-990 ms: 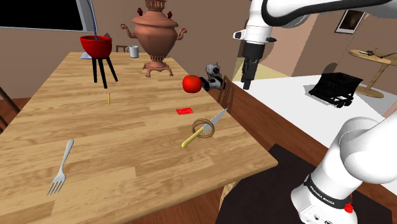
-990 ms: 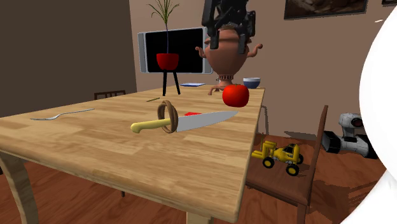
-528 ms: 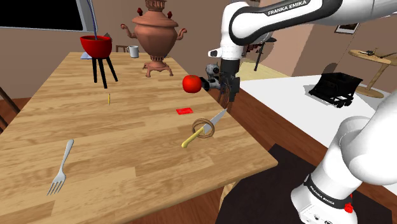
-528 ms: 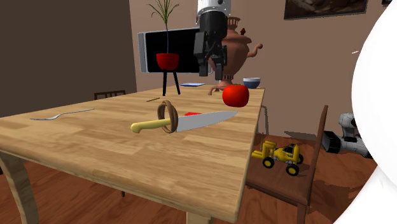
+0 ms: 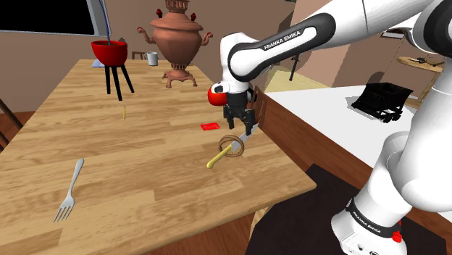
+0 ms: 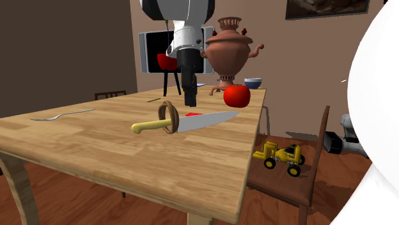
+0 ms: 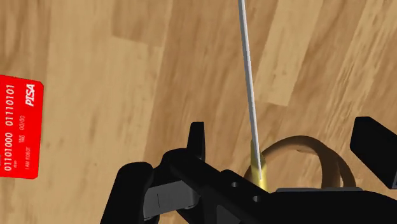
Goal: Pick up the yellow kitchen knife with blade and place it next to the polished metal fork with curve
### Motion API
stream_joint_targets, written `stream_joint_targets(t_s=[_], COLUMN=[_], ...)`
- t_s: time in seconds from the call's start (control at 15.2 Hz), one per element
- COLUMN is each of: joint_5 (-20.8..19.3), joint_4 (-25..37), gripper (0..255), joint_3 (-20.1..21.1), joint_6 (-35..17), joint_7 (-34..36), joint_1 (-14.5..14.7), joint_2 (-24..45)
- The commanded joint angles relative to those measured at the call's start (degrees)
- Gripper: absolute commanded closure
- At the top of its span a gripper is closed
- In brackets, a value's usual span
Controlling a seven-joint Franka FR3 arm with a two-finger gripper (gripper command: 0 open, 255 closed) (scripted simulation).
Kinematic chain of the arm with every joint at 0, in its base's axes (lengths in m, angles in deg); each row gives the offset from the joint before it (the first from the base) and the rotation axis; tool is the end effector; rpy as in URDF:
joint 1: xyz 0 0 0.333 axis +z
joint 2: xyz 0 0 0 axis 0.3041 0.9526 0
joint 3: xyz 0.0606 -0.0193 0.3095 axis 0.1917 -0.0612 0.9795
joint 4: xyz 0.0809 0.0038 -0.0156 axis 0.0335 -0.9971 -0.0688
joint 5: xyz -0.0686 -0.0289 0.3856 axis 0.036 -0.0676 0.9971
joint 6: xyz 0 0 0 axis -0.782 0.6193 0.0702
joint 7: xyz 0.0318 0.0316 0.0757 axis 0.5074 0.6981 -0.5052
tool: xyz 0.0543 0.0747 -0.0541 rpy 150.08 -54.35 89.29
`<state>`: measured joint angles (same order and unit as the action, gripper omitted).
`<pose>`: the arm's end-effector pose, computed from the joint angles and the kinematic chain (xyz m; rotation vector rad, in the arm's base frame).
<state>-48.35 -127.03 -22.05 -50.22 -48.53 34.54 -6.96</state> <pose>0.5155 0.1380 0.3776 -2.1636 -2.0579 0.3233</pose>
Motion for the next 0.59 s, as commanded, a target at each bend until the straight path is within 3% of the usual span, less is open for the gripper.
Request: stream_joint_targets(t_s=[0.0, 0.53], joint_5=[-0.6, -0.6], joint_4=[1.4, -3.2], gripper=[0, 0], joint_3=[1.1, 1.3], joint_6=[-0.7, -6.6], joint_7=[-4.7, -5.0], joint_1=[0.9, 1.0], joint_2=[3.4, 4.8])
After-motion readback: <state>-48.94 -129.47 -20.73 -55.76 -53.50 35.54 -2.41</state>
